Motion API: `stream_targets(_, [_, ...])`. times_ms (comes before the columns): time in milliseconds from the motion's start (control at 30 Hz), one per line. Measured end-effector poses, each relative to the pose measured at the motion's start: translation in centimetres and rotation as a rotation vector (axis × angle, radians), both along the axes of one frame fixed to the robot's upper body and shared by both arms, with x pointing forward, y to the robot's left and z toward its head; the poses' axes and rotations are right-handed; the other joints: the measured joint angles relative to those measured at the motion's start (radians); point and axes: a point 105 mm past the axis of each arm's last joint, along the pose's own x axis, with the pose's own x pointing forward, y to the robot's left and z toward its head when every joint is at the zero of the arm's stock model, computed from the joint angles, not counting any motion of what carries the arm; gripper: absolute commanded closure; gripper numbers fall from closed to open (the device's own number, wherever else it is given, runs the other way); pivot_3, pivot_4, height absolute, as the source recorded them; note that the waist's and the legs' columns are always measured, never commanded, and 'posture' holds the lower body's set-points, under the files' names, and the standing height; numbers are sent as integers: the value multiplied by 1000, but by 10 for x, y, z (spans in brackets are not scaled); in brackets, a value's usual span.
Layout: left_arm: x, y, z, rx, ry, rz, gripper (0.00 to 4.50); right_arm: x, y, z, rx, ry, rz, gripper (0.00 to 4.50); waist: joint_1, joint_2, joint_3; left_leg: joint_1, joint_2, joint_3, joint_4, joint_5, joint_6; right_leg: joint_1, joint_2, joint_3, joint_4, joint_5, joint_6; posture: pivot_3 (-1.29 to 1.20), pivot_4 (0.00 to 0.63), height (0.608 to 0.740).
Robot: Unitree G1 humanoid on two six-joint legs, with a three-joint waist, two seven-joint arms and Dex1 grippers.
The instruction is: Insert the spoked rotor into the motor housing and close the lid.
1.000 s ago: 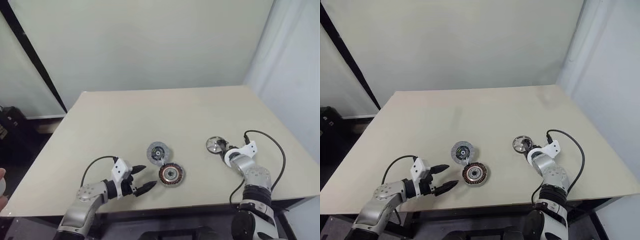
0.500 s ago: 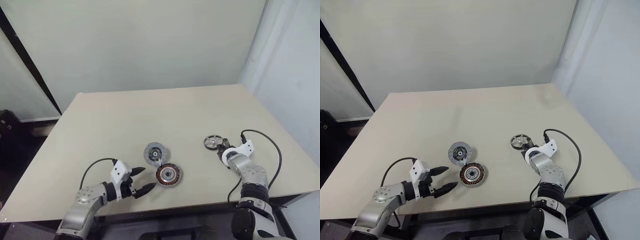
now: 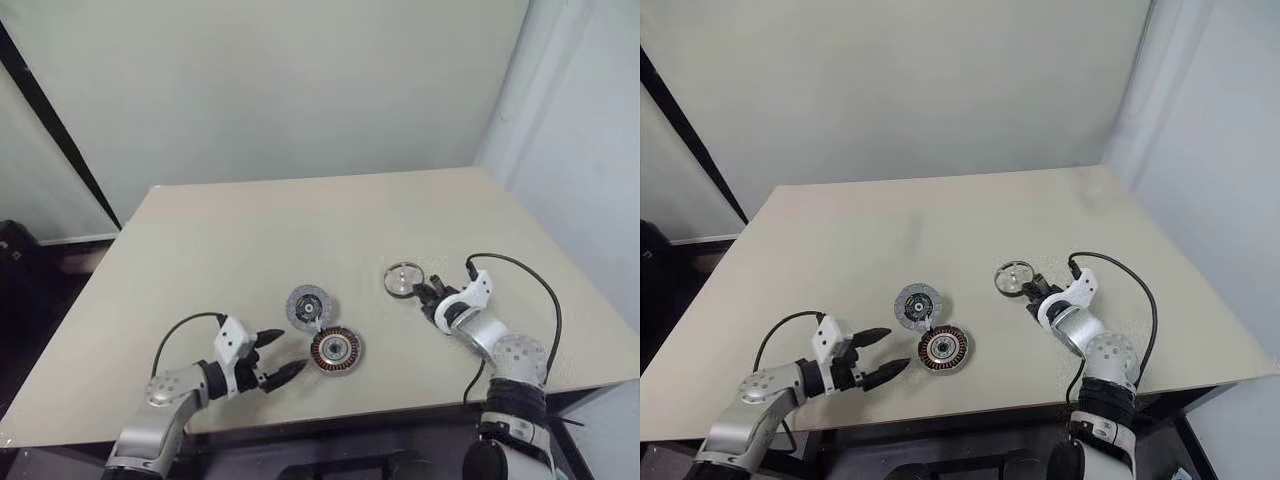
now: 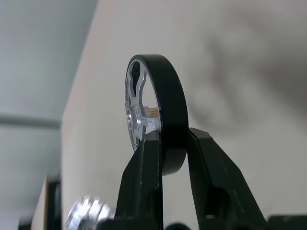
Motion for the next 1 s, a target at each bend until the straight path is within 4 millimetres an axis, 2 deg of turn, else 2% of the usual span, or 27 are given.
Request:
stream_targets(133, [0,6,1,-2,3,20,0,-24,30,-4,1,25,170,4118,0,0,0,0,0,0,0,0,0,-1,0,0,0,0,0,0,0,740])
stream_targets(367, [-5,11,-4,5,36,30,0,-52,60,0,-6,24,353,4118,0,-1,0,-1,0,0,0,0,0,-1,0,0,0,0,0,0,0,740])
stream_targets(667, [-8,10,-5,6,45,27,0,-70,65,-14,-43,86,433,4118,0,-2,0,-2,0,0,0,0,0,-3,0,0,0,0,0,0,0,740])
stream_targets(1000, [-9,9,-5,3,47,26,0,-79,71,-20,-59,104,470,4118,0,-3,-1,-5,0,1,0,0,0,-6,0,0,0,0,0,0,0,740])
